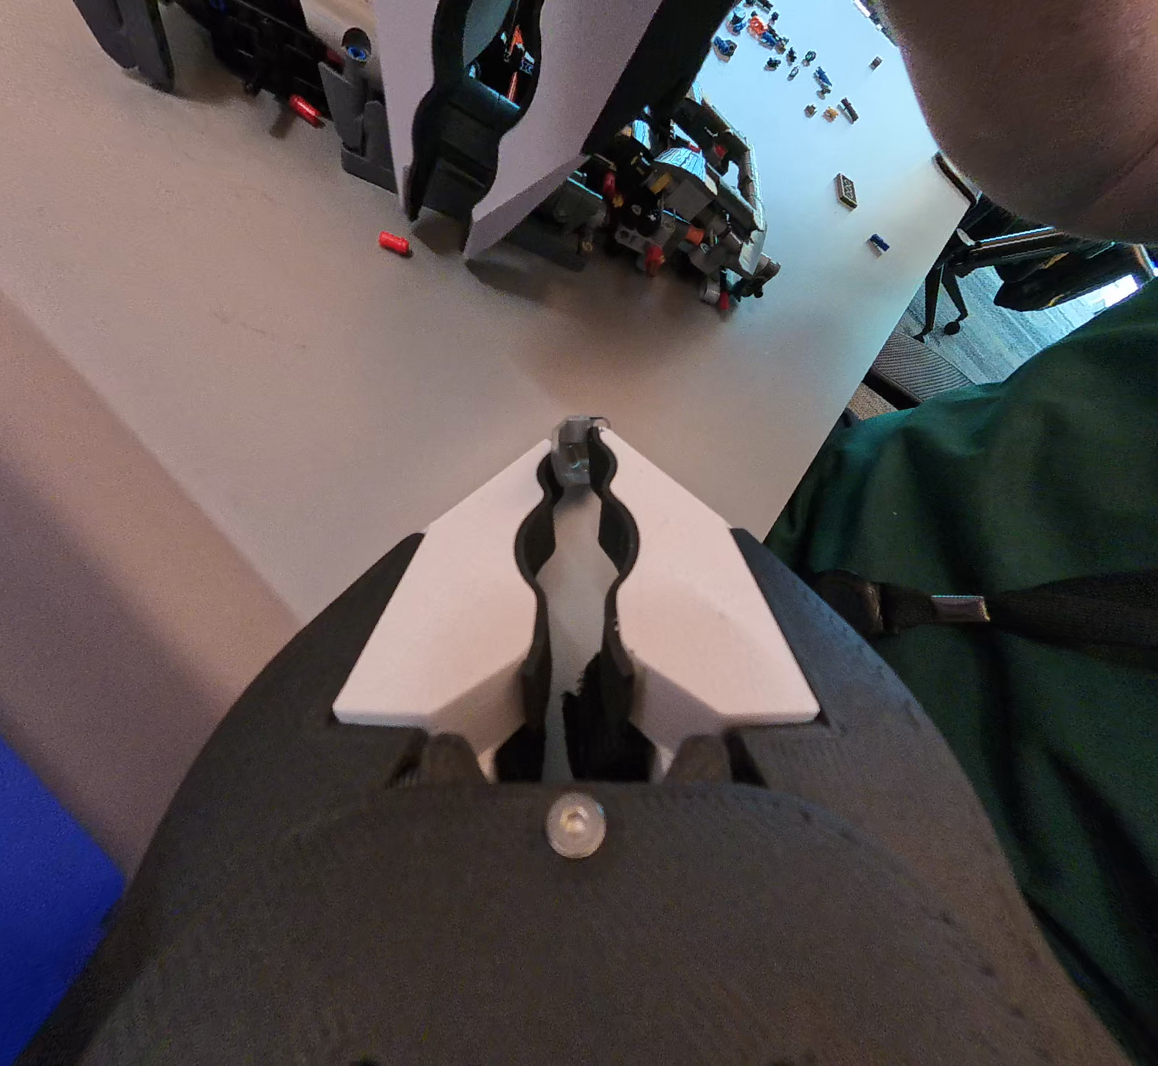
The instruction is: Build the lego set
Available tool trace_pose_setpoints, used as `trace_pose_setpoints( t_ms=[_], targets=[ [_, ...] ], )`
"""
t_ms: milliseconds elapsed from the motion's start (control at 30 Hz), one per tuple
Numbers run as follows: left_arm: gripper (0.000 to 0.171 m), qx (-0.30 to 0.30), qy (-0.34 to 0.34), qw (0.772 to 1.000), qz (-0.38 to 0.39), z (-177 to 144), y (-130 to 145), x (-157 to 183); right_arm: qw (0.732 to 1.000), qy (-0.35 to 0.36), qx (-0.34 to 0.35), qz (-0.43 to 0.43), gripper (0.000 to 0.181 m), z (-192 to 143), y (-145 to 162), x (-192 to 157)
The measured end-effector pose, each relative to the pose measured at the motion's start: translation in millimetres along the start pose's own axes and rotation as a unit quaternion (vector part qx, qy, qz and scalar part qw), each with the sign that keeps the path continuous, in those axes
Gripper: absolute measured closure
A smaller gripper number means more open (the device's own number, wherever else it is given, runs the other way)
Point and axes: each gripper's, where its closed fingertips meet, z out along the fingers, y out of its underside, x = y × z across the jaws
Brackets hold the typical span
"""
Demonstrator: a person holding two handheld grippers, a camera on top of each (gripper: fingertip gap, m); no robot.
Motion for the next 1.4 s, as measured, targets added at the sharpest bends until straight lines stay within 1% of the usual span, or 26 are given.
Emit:
trace_pose_setpoints(
  t_ms=[167, 233, 433, 567, 633, 667, 733, 800, 900, 1000, 1067, 1133, 1400],
  targets=[
    [0.166, 0.001, -0.003, 1.000, 0.000, 0, 0, 0, 0.998, 0.047, -0.042, -0.014, 0.171, 0, 18, 12],
    [0.166, 0.001, -0.004, 1.000, -0.001, 0, 0, -1, 0.997, 0.051, -0.052, -0.010, 0.172, -1, 25, 15],
    [0.166, 0.000, -0.003, 1.000, -0.003, 0, 0, -1, 0.995, 0.059, -0.079, -0.005, 0.181, -4, 53, 22],
    [0.166, 0.000, -0.002, 1.000, -0.005, 1, -1, -1, 0.994, 0.058, -0.095, 0.017, 0.181, -7, 74, 26],
    [0.166, 0.000, -0.003, 1.000, -0.005, 2, -1, -2, 0.993, 0.061, -0.095, 0.042, 0.177, -9, 81, 29],
    [0.166, 0.000, -0.003, 1.000, -0.006, 2, -1, -2, 0.993, 0.057, -0.079, 0.059, 0.174, -10, 78, 28],
    [0.166, 0.001, -0.004, 1.000, -0.006, 2, -2, -2, 0.994, 0.038, -0.015, 0.100, 0.166, -14, 56, 21],
    [0.166, 0.004, -0.005, 1.000, -0.005, 1, -2, -2, 0.988, 0.036, 0.041, 0.145, 0.168, -17, 33, 15],
    [0.166, 0.011, -0.006, 1.000, -0.003, -1, -4, -1, 0.972, 0.040, 0.105, 0.207, 0.166, -11, 5, 5],
    [0.166, 0.017, 0.000, 1.000, 0.000, -3, -4, 0, 0.961, 0.060, 0.118, 0.244, 0.163, 4, -2, 1],
    [0.166, 0.018, 0.005, 1.000, 0.002, -3, -5, 1, 0.949, 0.059, 0.148, 0.271, 0.165, 6, -9, 1],
    [0.166, 0.018, 0.009, 1.000, 0.005, -4, -4, 2, 0.942, 0.065, 0.157, 0.289, 0.163, 6, -12, 4],
    [0.166, 0.028, 0.019, 0.999, 0.006, -9, -6, 2, 0.932, 0.094, 0.179, 0.300, 0.177, 7, -16, 8]
  ],
)
